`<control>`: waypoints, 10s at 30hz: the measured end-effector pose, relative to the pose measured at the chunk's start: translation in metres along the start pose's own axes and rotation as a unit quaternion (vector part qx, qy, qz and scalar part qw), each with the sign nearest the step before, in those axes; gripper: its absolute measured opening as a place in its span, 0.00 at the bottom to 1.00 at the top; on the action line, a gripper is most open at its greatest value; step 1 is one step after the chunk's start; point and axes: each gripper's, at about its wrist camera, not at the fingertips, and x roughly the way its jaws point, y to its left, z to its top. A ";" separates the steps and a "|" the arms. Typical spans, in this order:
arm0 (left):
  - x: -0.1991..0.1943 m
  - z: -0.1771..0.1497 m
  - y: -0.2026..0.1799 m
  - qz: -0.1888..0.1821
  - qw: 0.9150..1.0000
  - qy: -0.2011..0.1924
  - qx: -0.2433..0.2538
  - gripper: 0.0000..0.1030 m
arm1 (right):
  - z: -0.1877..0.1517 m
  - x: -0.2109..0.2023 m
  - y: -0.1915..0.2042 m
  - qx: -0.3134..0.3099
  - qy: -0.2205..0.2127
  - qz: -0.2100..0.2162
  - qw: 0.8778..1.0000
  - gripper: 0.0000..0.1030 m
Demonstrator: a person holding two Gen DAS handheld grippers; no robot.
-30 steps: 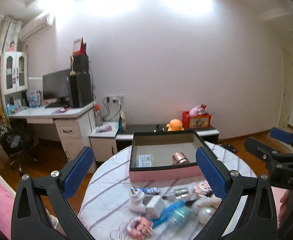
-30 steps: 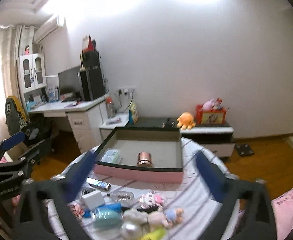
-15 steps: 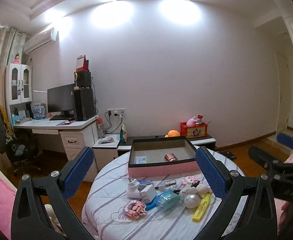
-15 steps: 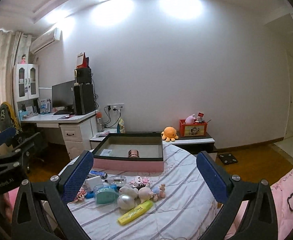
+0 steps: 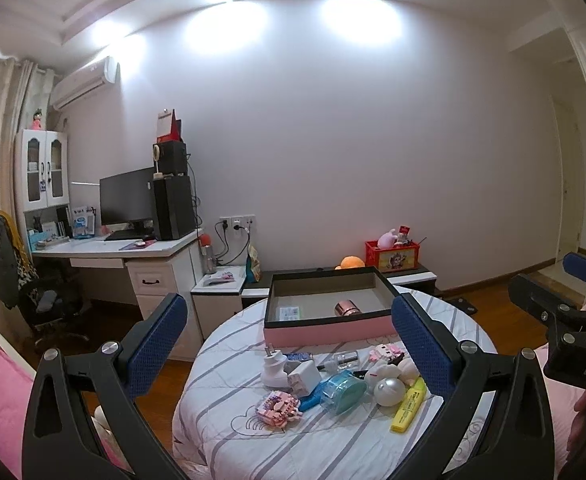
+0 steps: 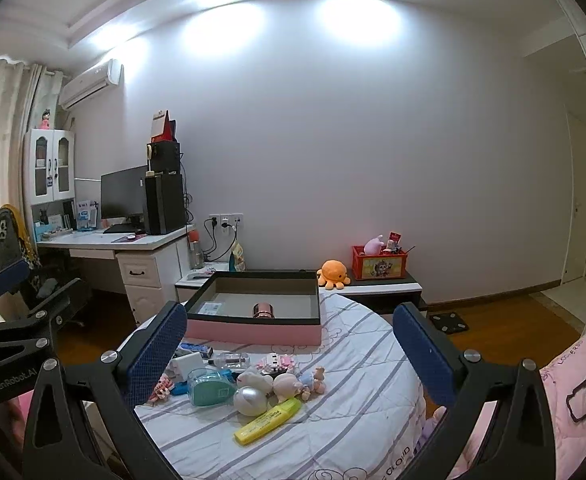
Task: Organize rigid objects
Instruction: 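Withdraw both tools from the pink box, then grasp the pink block figure with the left tool while the right tool grasps the yellow highlighter, then lower the block figure and yellow highlighter into the pink box and release, then withdraw both tools from the pink box, then grasp the white plug adapter with the left tool while the right tool grasps the doll, then lift the plug adapter and doll with both tools toward the pink box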
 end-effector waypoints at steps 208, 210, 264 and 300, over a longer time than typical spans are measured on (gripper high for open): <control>0.191 -0.117 0.058 0.002 0.962 0.266 -0.060 1.00 | -0.083 0.125 -0.029 0.012 0.171 -0.030 0.985 1.00; 0.203 -0.124 0.058 0.010 0.959 0.281 -0.043 1.00 | -0.085 0.132 -0.032 0.013 0.179 -0.032 0.983 1.00; 0.247 -0.149 0.058 -0.021 0.951 0.306 -0.039 0.49 | -0.111 0.233 -0.035 0.007 0.296 0.067 0.953 0.78; 0.108 0.010 0.018 -0.023 0.998 0.043 -0.034 0.49 | 0.025 0.095 0.011 -0.002 0.006 0.055 0.998 0.77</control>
